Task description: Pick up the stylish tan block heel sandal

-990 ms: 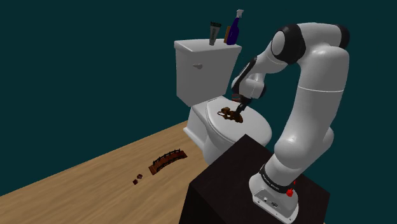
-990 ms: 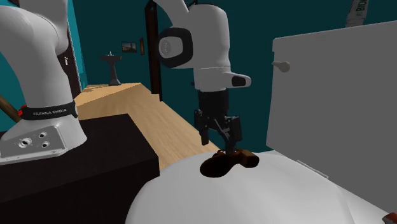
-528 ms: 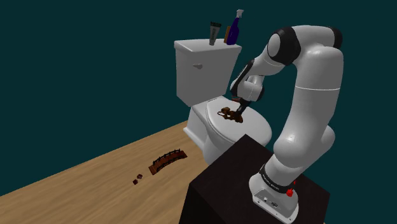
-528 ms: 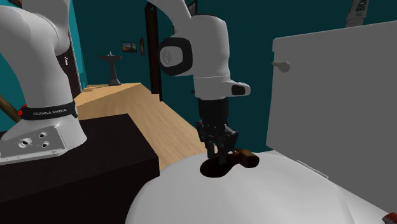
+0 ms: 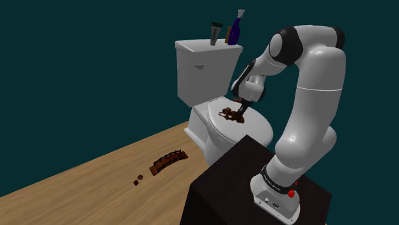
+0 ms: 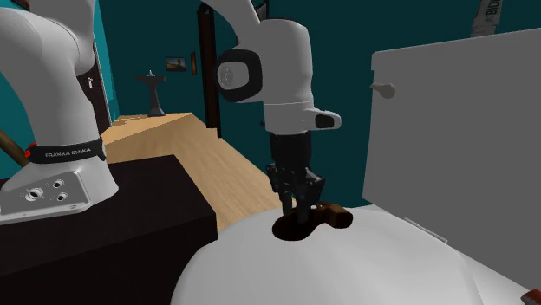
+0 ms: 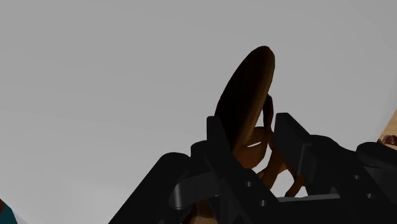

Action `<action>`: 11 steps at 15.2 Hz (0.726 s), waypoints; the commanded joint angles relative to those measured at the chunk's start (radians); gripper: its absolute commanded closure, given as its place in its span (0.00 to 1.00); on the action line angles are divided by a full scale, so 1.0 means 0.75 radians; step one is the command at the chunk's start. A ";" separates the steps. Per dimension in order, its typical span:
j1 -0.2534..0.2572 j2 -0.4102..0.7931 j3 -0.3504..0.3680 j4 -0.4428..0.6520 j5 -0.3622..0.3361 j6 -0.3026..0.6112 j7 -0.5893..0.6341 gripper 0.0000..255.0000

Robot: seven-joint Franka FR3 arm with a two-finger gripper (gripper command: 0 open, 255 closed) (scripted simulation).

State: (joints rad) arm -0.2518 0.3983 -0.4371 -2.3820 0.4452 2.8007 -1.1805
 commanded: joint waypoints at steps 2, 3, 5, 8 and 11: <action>0.037 -0.045 -0.046 -0.011 -0.049 -0.034 0.037 1.00; 0.051 -0.064 -0.064 -0.014 -0.069 -0.048 0.052 1.00; 0.078 -0.101 -0.099 -0.021 -0.112 -0.075 0.082 1.00; 0.116 -0.156 -0.150 -0.029 -0.178 -0.118 0.130 1.00; 0.150 -0.212 -0.195 -0.033 -0.248 -0.161 0.180 1.00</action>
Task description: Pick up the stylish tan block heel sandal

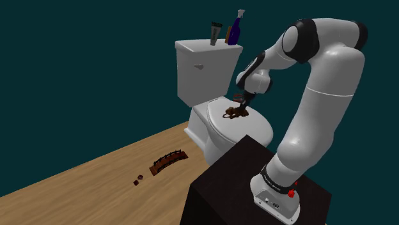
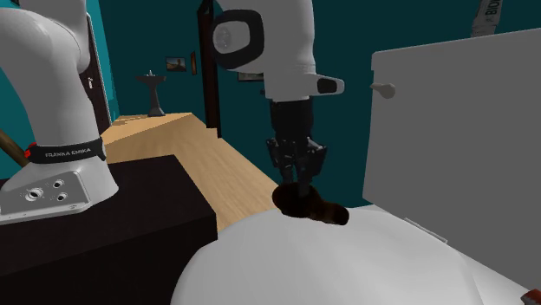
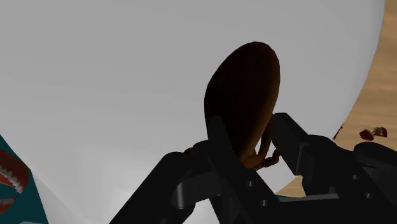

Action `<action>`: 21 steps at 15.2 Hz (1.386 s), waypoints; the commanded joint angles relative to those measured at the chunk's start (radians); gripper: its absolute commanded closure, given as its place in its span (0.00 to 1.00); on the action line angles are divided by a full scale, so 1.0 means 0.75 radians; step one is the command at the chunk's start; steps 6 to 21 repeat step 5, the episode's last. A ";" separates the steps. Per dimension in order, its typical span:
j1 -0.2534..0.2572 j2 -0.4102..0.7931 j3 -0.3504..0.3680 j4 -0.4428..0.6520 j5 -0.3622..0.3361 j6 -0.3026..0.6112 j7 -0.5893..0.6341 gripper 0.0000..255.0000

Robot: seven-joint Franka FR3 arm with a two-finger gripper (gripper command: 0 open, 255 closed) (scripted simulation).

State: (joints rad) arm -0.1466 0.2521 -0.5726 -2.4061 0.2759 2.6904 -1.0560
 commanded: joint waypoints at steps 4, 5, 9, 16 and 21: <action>0.039 -0.077 -0.055 -0.002 -0.098 -0.062 0.068 1.00; 0.038 -0.077 -0.054 -0.002 -0.098 -0.062 0.068 1.00; 0.038 -0.077 -0.054 -0.002 -0.098 -0.062 0.068 1.00; 0.038 -0.077 -0.054 -0.002 -0.098 -0.062 0.068 1.00; 0.038 -0.077 -0.054 -0.002 -0.098 -0.062 0.068 1.00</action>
